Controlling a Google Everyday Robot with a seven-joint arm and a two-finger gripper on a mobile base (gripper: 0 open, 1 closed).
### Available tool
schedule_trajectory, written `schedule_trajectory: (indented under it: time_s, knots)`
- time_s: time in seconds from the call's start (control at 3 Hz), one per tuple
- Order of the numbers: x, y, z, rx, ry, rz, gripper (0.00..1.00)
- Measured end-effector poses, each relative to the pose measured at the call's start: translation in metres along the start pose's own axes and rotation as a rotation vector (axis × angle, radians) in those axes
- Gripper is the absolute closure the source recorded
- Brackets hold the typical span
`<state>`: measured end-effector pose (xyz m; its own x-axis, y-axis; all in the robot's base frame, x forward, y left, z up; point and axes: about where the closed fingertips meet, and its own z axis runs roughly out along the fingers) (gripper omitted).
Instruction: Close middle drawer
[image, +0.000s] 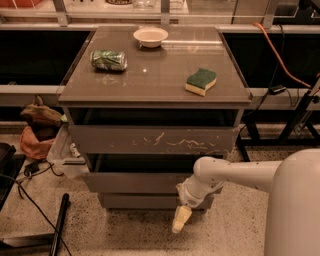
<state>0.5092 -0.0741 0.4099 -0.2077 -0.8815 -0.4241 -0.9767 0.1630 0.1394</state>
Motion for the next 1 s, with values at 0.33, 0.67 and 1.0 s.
schedule_trajectory:
  time_s: [0.33, 0.67, 1.0]
  knots:
    - [-0.002, -0.008, 0.003, 0.003, -0.01, -0.003, 0.0]
    - [-0.01, -0.043, 0.005, 0.049, 0.036, -0.018, 0.0]
    - [-0.019, -0.077, 0.003, 0.108, 0.099, -0.029, 0.0]
